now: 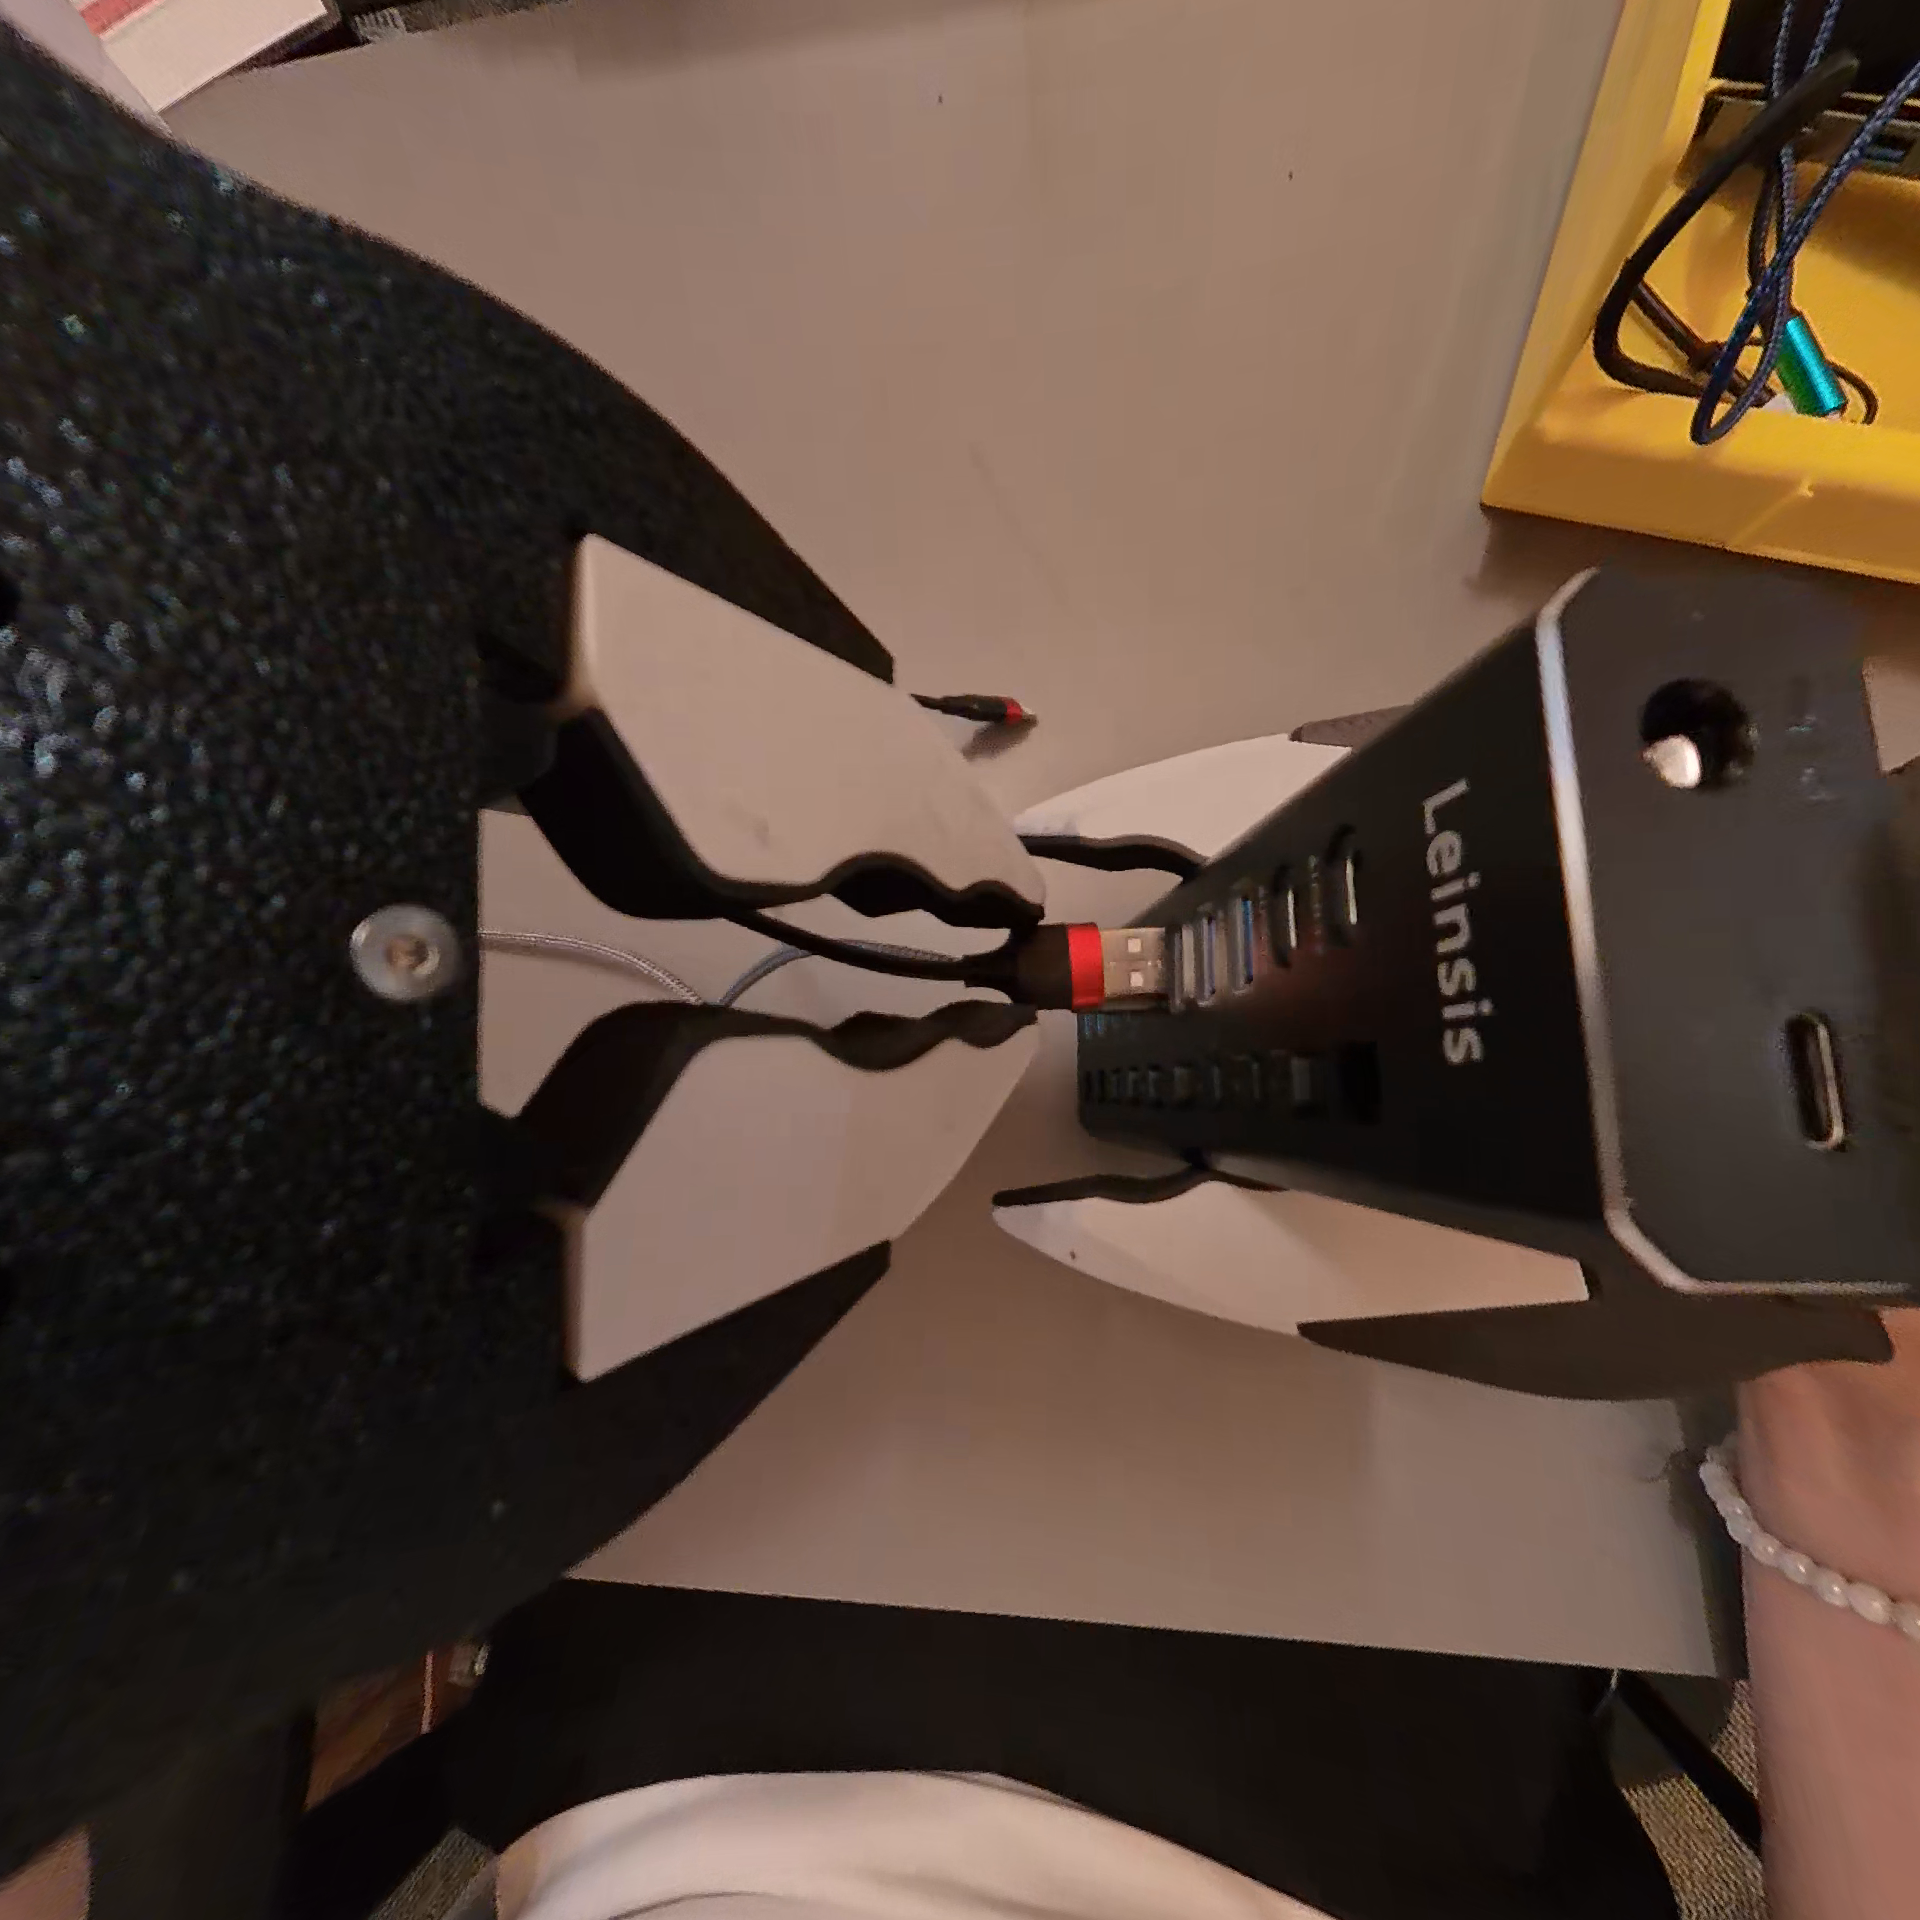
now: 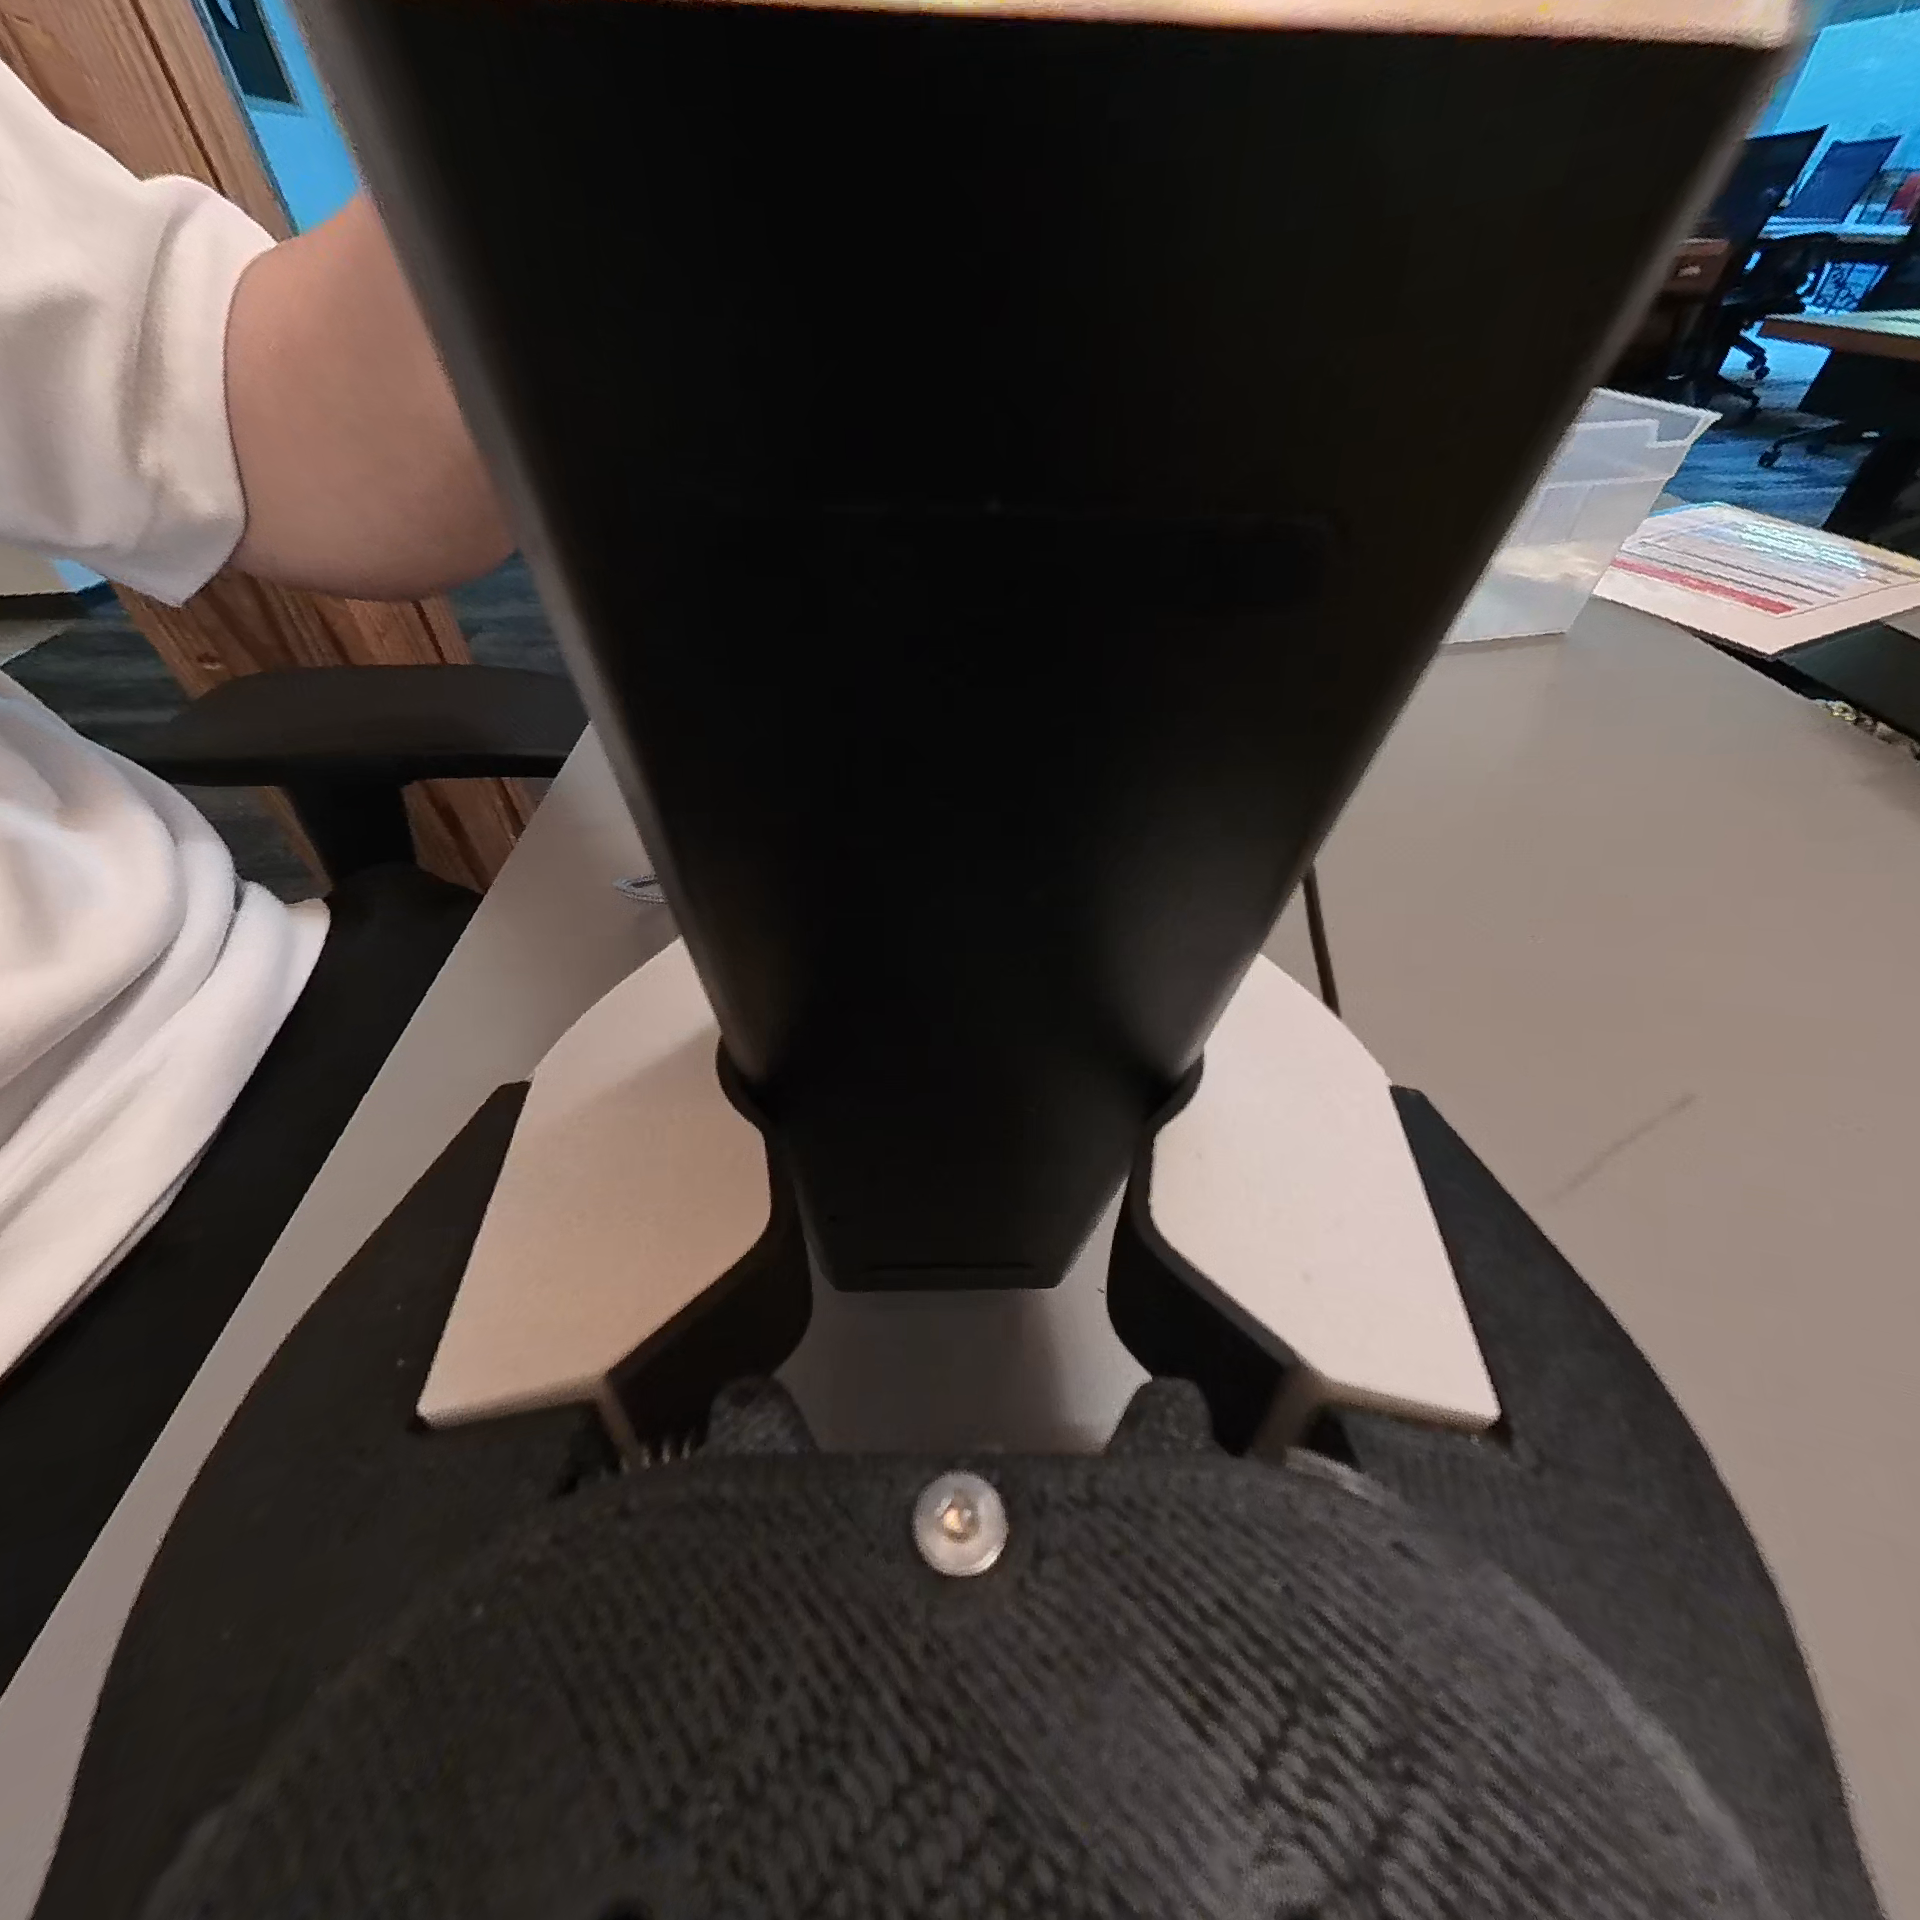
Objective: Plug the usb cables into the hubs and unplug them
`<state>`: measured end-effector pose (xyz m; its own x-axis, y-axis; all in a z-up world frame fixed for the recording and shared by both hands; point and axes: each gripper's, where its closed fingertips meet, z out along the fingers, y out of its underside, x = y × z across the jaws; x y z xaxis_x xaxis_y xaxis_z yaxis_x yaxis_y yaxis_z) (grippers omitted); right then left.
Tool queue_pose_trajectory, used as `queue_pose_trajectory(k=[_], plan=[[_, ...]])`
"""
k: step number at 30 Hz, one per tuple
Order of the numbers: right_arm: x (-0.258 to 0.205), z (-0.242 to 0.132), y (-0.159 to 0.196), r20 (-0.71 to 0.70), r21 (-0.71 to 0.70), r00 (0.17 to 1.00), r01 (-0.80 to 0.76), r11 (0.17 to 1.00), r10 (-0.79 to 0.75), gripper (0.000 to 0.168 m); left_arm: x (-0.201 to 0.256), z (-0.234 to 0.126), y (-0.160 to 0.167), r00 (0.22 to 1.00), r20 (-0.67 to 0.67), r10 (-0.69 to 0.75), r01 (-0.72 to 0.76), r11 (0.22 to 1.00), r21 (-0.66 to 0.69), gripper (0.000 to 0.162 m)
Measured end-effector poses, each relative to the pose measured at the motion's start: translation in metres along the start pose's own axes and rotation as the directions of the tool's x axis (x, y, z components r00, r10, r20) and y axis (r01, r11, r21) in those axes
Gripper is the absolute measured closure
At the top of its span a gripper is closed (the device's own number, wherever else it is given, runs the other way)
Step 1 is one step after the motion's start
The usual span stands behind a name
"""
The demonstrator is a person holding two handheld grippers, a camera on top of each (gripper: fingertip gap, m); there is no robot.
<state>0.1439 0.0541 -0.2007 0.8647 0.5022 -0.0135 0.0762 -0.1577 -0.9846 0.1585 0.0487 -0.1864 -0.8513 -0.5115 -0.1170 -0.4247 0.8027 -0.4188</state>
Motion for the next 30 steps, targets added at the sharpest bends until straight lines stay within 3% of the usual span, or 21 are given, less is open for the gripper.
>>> queue_pose_trajectory(k=[14, 19, 23, 26, 30], plan=[[0.000, 0.001, 0.002, -0.002, -0.017, 1.000, 0.007, 1.000, -0.007, 0.096, 0.002, 0.002, -0.003, 1.000, 0.020, 0.013, -0.014, 1.000, 0.008, 0.148], [0.003, -0.009, -0.009, 0.003, 0.080, 1.000, -0.029, 0.996, 0.029, 0.096, -0.002, -0.001, -0.019, 0.999, 0.016, -0.030, 0.025, 0.959, 0.283, 0.148], [0.005, -0.015, -0.014, -0.001, 0.127, 0.999, -0.043, 0.991, 0.043, 0.096, -0.004, -0.003, -0.029, 0.994, -0.010, -0.112, 0.098, 0.824, 0.558, 0.149], [0.005, -0.015, -0.014, -0.003, 0.129, 0.999, -0.041, 0.991, 0.042, 0.096, -0.004, -0.004, -0.031, 0.990, -0.008, -0.144, 0.113, 0.739, 0.664, 0.149], [0.004, -0.014, -0.014, 0.002, 0.124, 0.999, -0.039, 0.991, 0.039, 0.096, -0.003, -0.004, -0.031, 0.989, -0.010, -0.150, 0.111, 0.683, 0.722, 0.149]])
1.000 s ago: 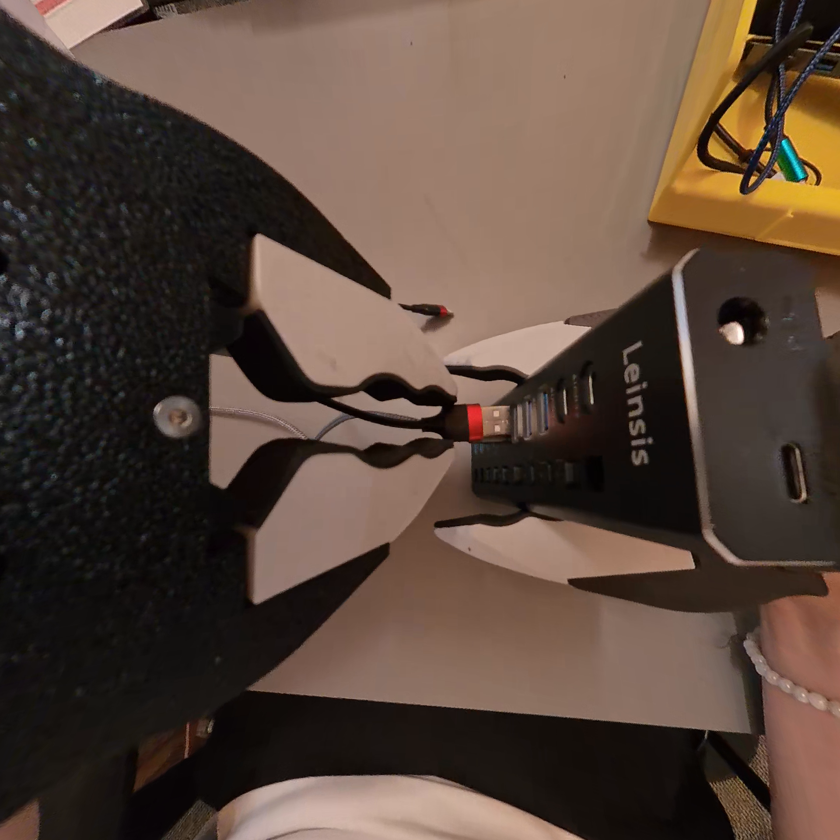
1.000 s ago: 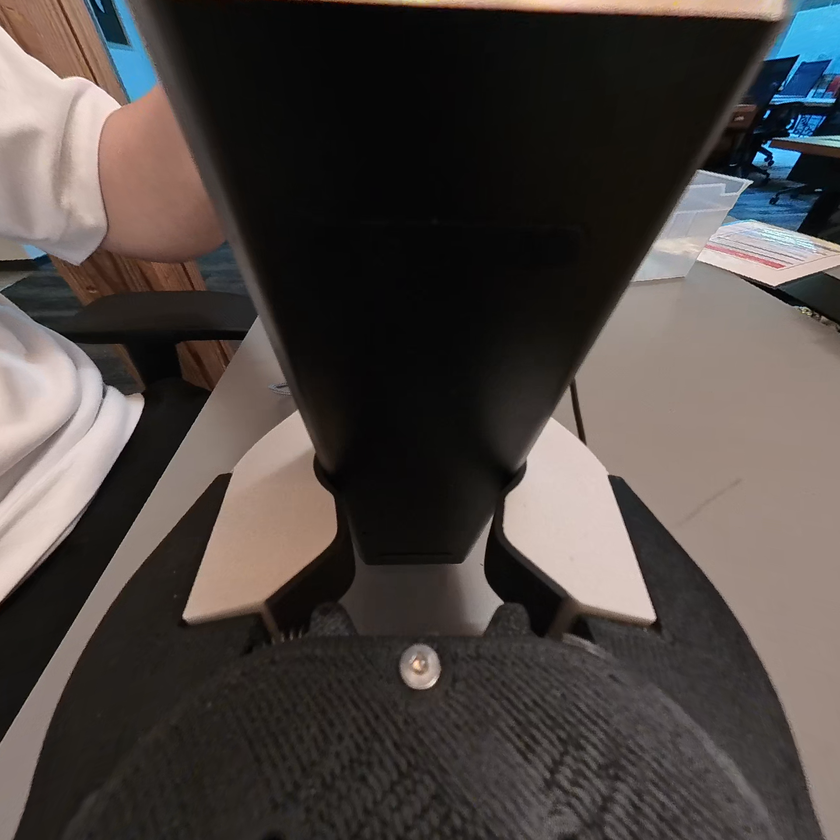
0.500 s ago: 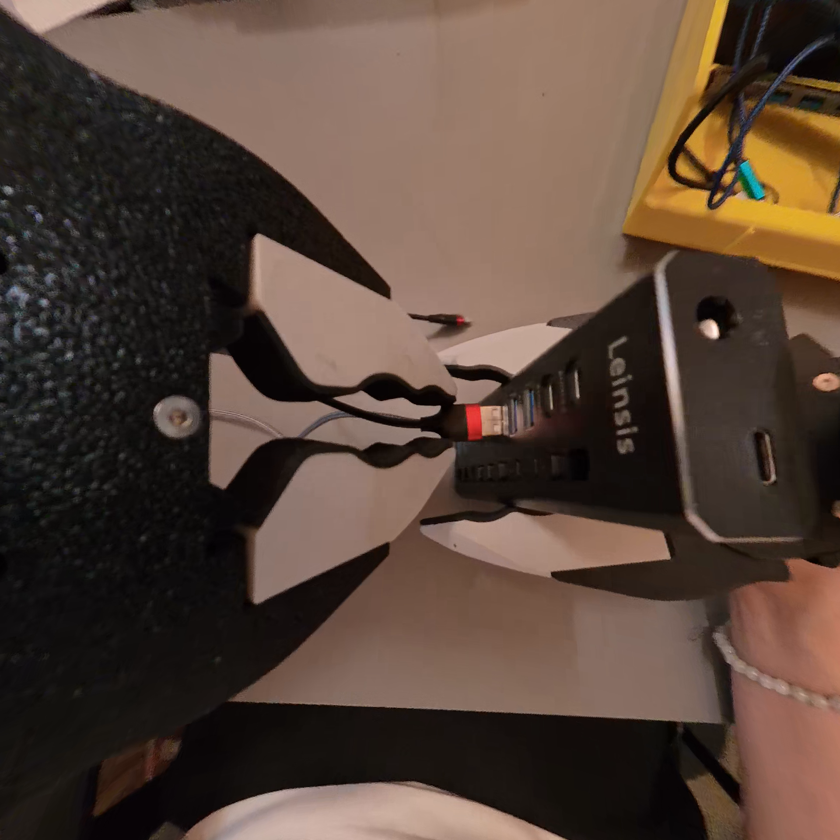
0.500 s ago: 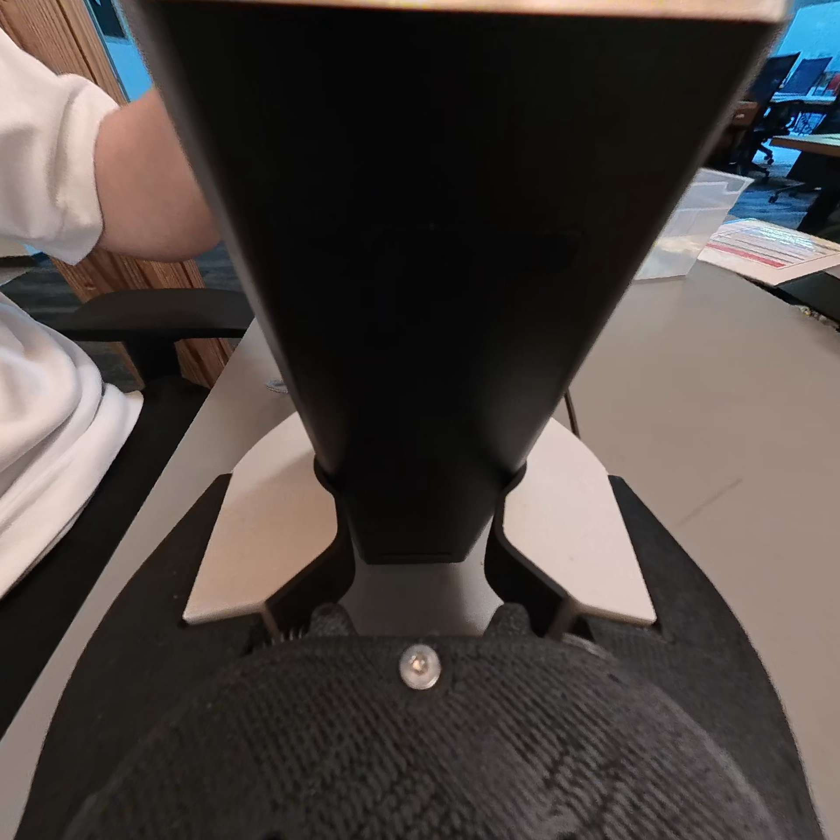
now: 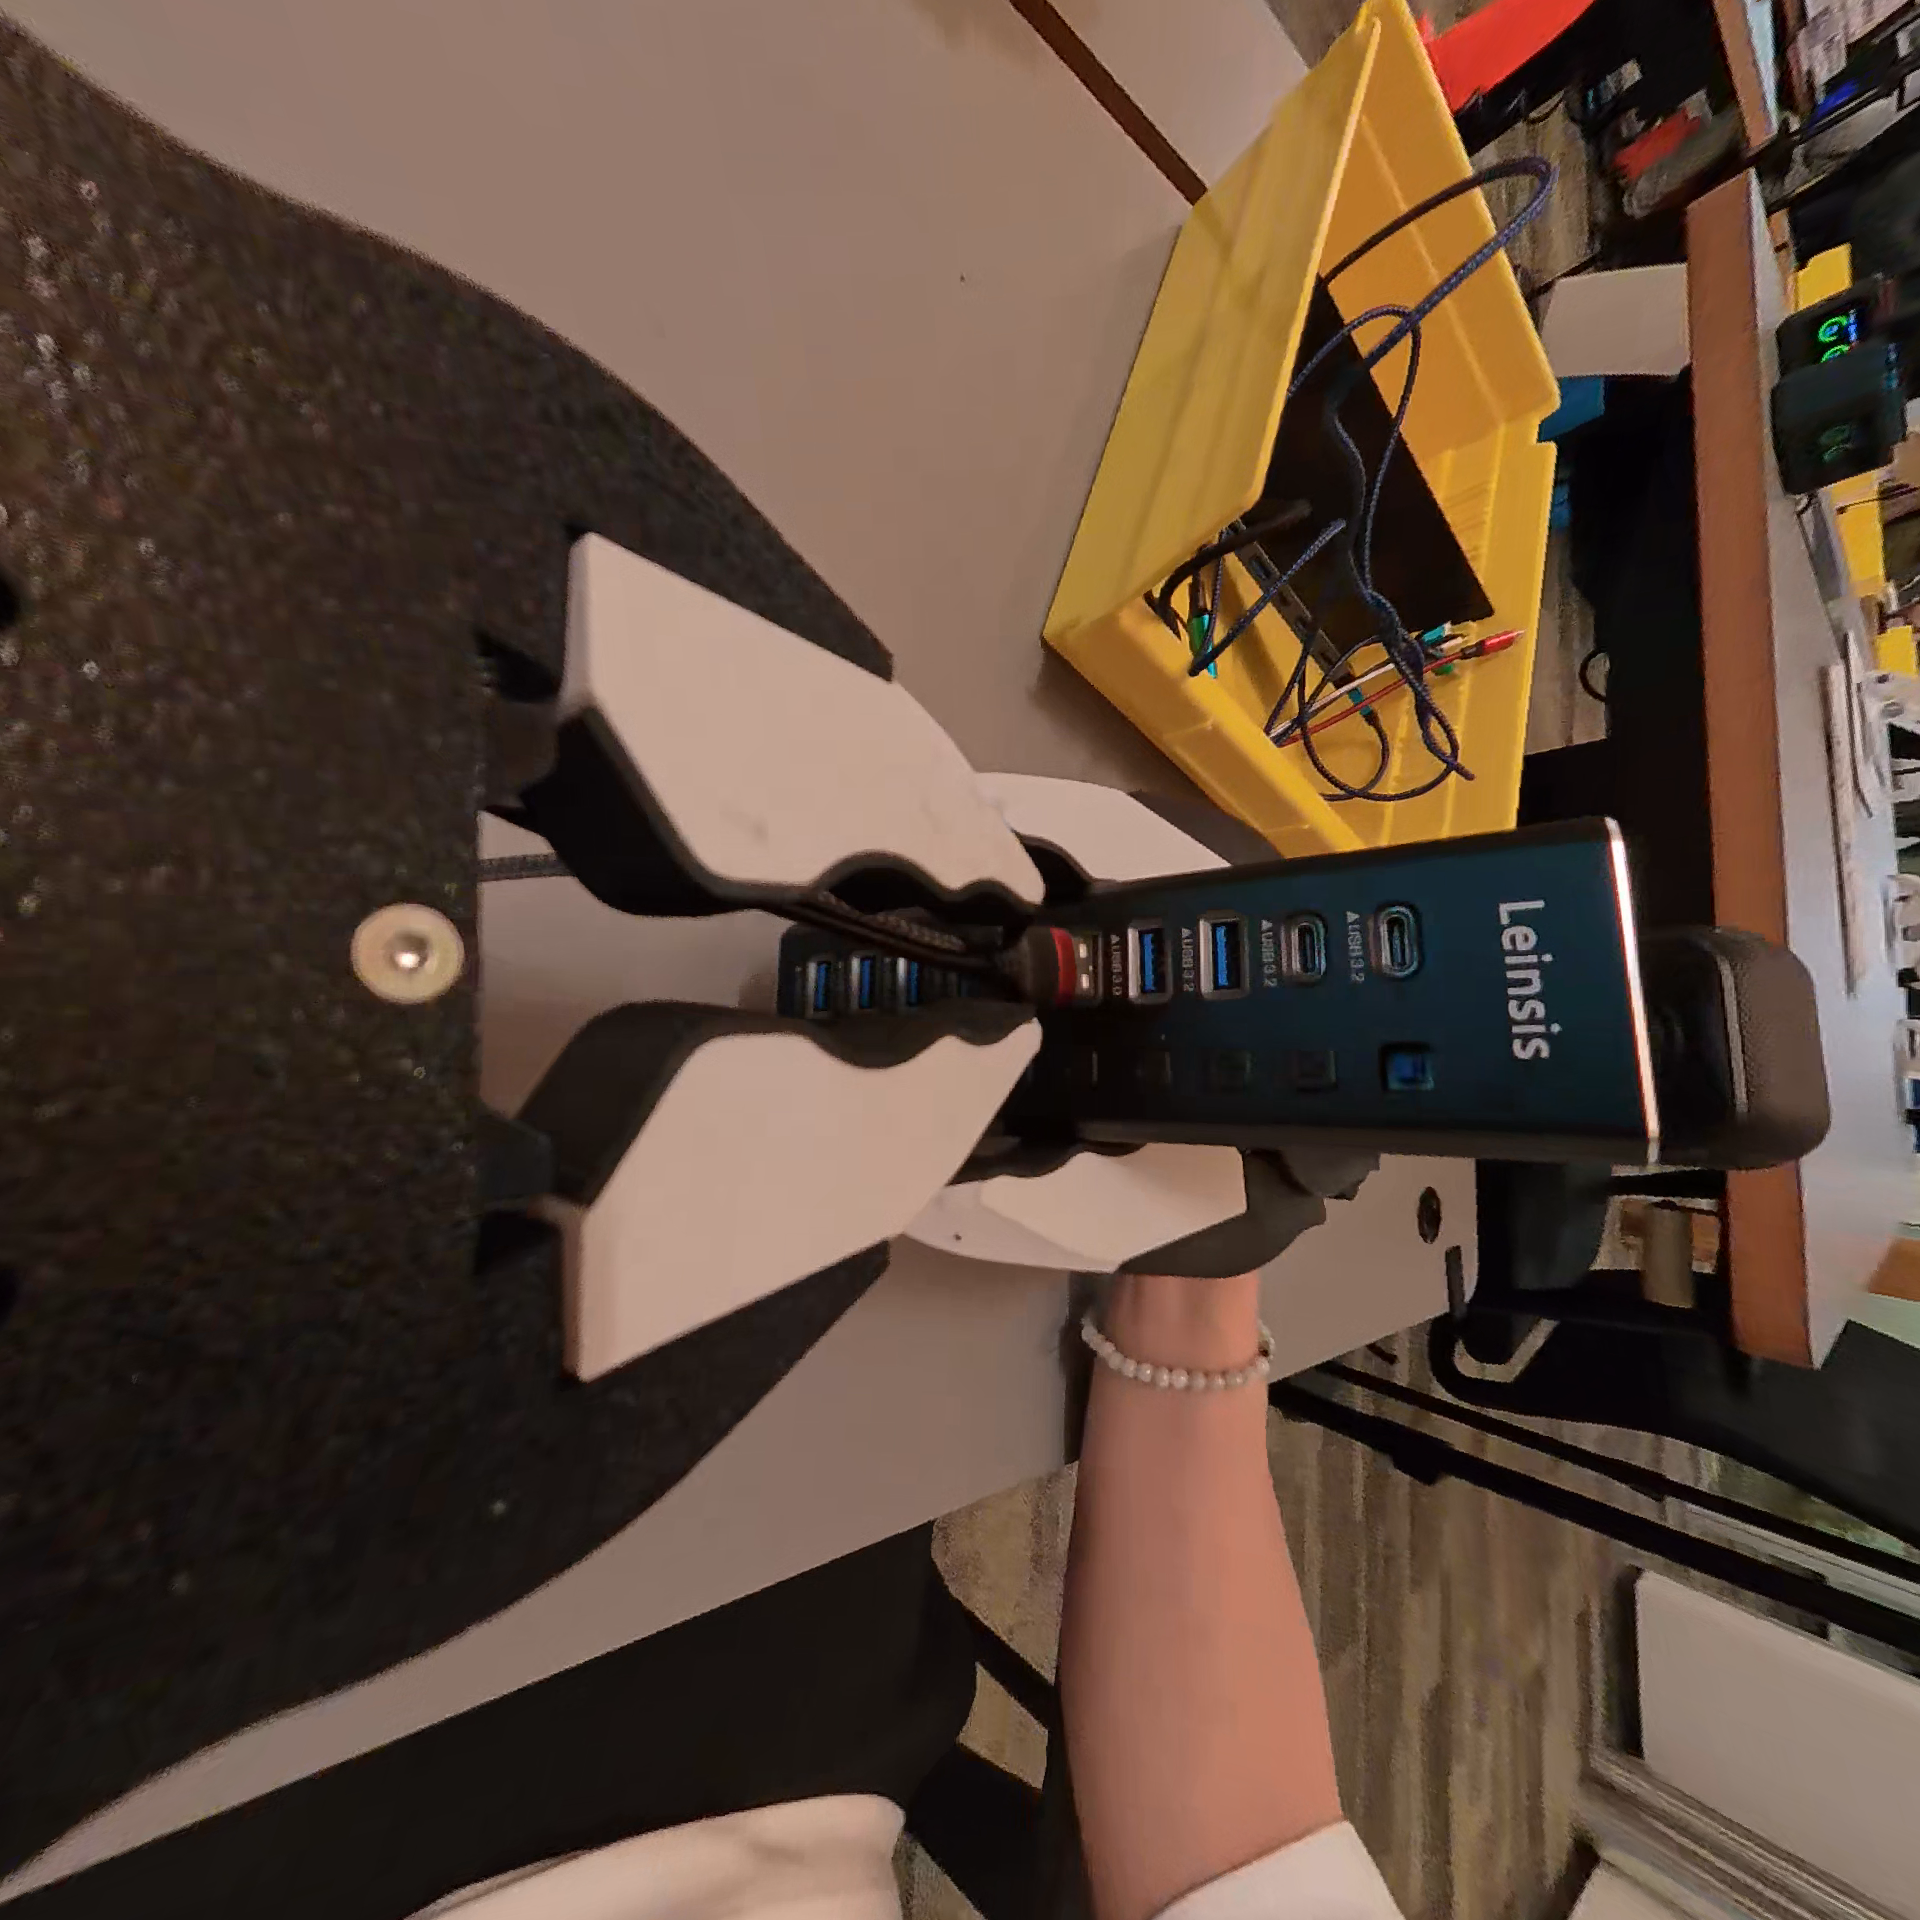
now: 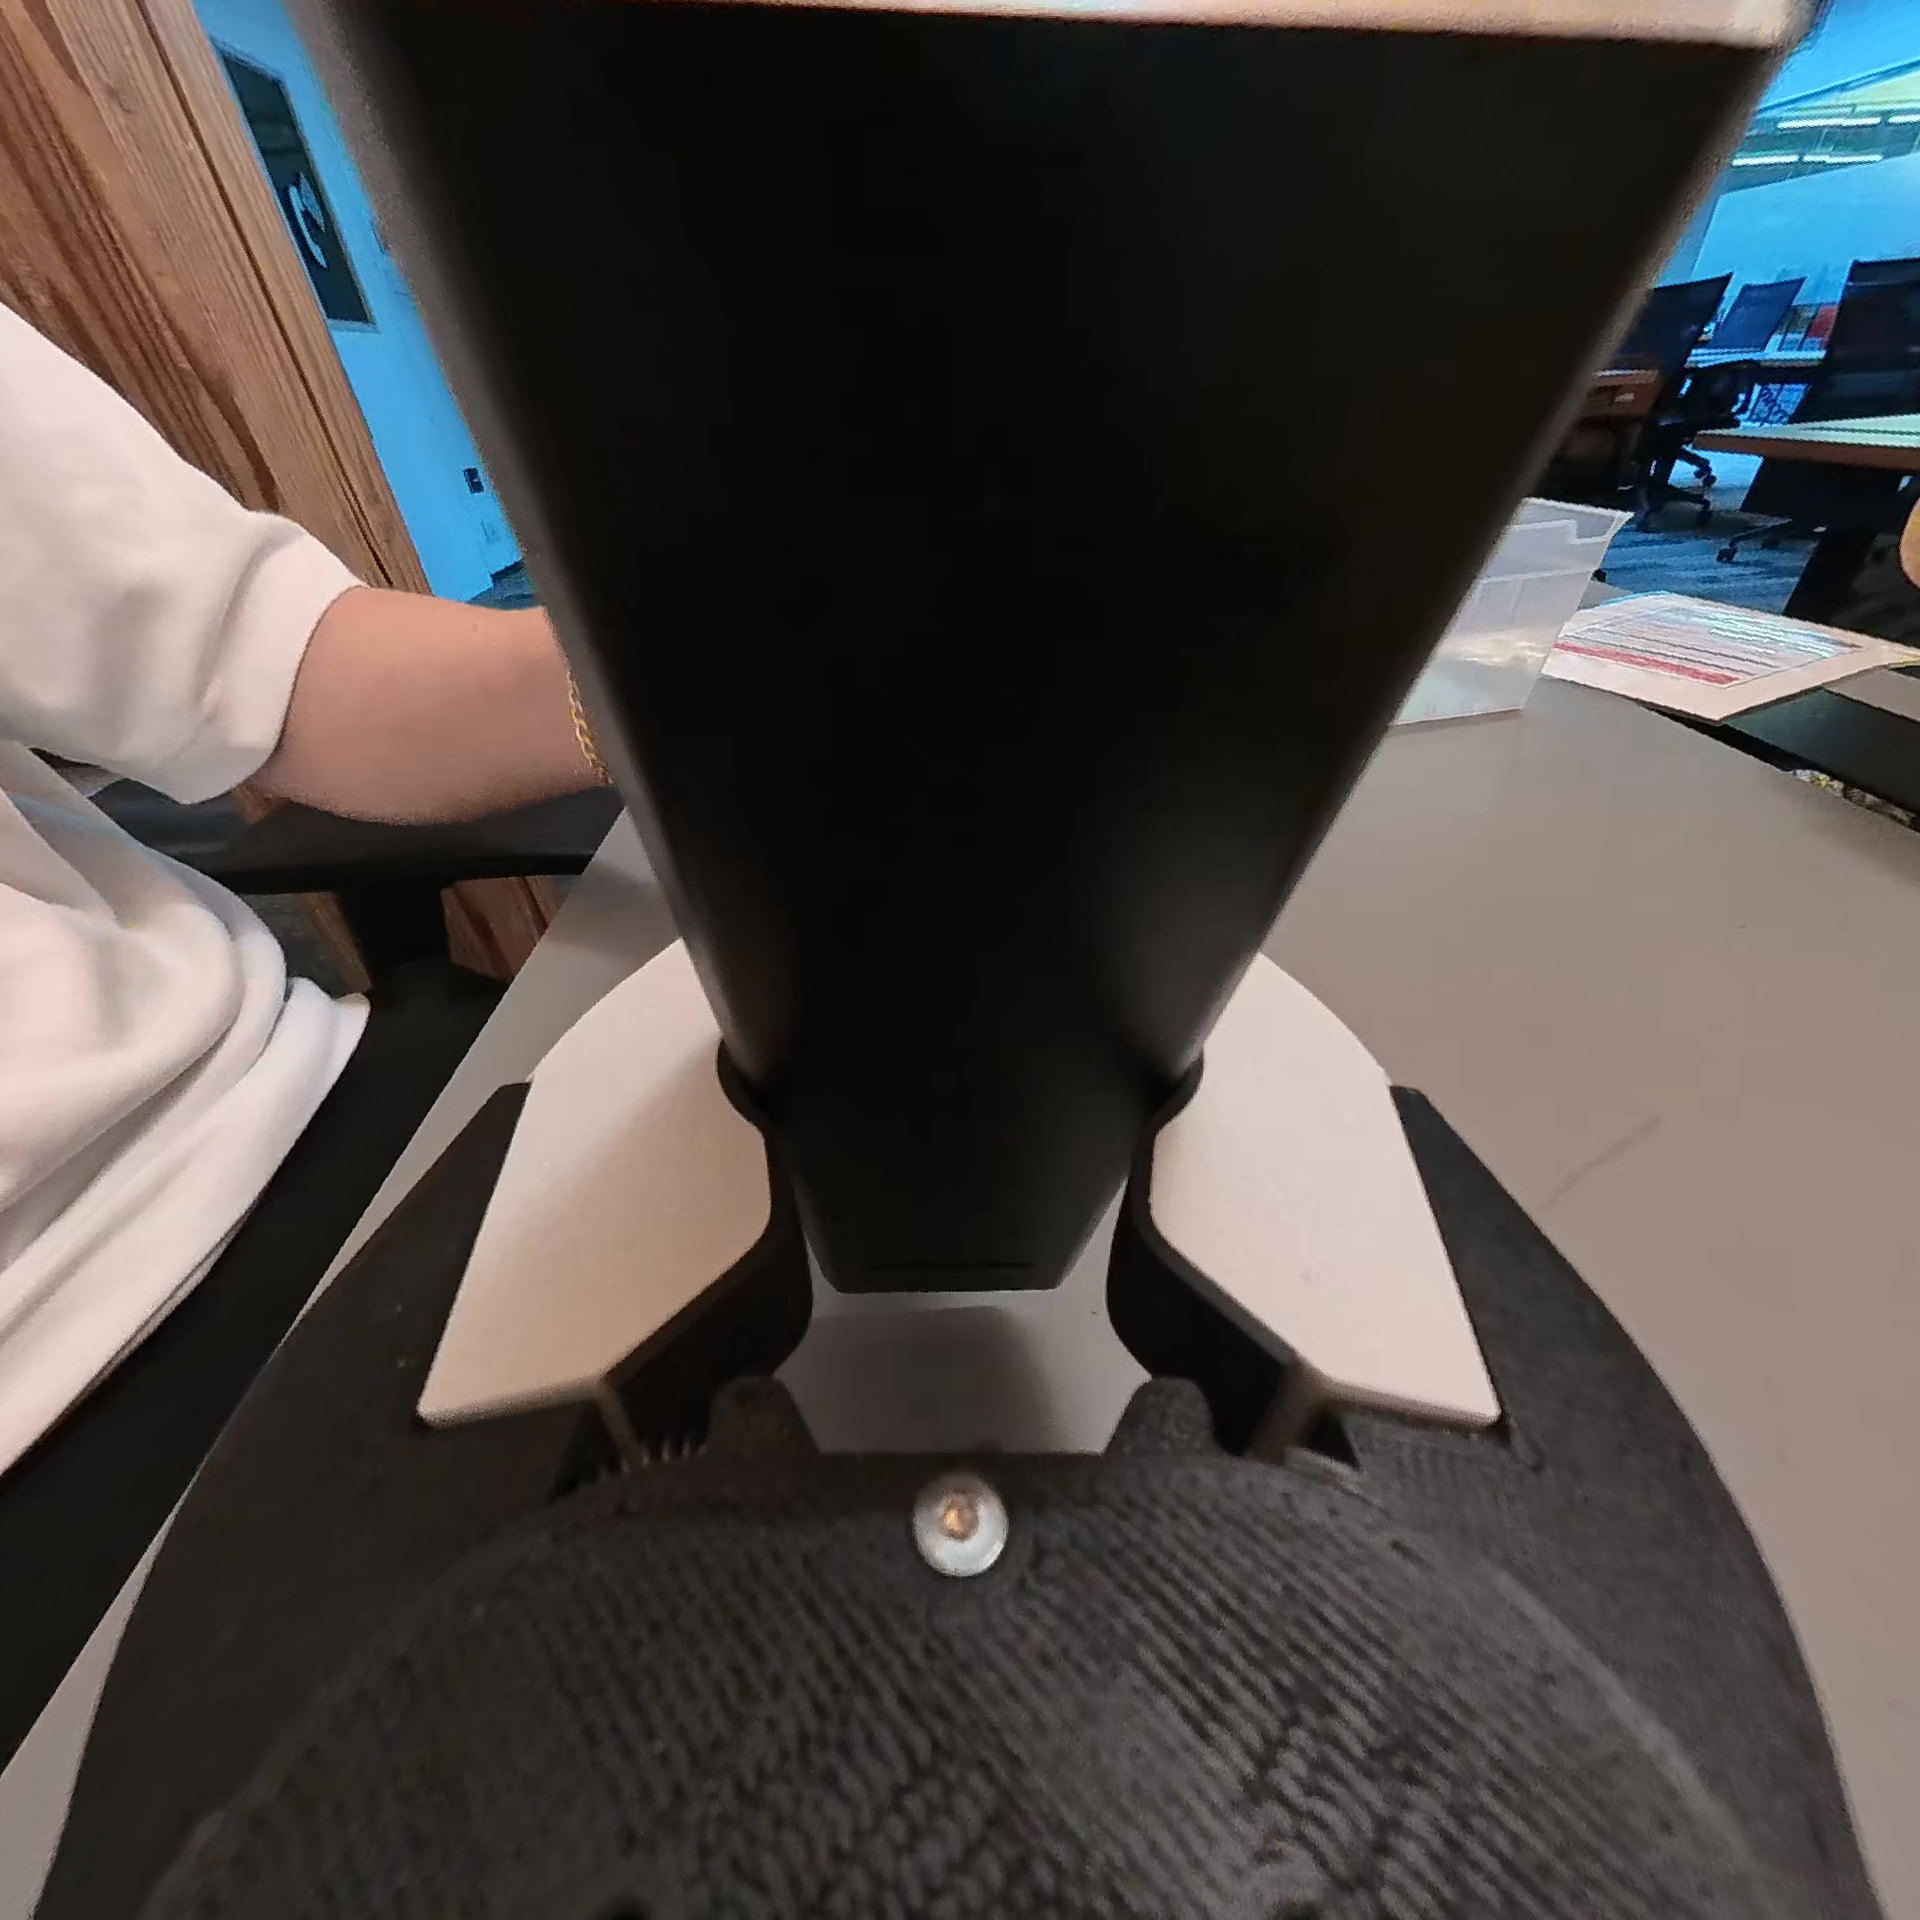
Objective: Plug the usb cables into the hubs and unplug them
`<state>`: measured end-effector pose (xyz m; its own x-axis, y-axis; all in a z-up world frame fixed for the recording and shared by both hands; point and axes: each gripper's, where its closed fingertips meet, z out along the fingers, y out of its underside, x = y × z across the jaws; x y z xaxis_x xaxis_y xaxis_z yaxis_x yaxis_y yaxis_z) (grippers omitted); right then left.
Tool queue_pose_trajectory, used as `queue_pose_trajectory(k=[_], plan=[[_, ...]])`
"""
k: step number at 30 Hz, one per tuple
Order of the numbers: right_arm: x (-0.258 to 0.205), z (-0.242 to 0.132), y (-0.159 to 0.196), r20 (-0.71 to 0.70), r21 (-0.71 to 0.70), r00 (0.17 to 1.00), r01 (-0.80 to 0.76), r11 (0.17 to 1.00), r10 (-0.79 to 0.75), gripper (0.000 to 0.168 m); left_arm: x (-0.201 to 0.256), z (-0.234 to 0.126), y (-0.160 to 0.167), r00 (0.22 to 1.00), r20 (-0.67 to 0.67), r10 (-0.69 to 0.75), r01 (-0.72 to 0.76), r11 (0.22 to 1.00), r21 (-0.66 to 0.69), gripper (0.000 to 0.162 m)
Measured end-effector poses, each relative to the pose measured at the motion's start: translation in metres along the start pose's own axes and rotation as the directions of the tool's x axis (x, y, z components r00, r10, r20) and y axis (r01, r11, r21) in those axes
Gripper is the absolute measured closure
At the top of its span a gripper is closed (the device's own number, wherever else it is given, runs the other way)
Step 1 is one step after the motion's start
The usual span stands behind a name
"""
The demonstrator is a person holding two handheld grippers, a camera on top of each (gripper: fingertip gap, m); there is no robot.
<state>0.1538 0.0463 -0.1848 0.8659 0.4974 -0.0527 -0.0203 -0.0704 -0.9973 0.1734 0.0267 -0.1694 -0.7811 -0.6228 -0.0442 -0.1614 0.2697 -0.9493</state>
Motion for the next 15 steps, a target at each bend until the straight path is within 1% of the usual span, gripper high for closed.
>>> queue_pose_trajectory(k=[10, 15], plan=[[0.0023, -0.0022, -0.0024, -0.006, 0.021, 1.000, -0.015, 1.000, 0.015, 0.096, -0.0011, 0.0023, -0.0035, 0.999, 0.026, -0.019, 0.018, 0.998, 0.057, 0.149], [0.0016, -0.0006, -0.0008, -0.008, 0.008, 1.000, -0.005, 1.000, 0.005, 0.096, -0.0001, 0.0008, -0.0027, 0.995, -0.006, -0.097, 0.097, 0.993, 0.060, 0.149]])
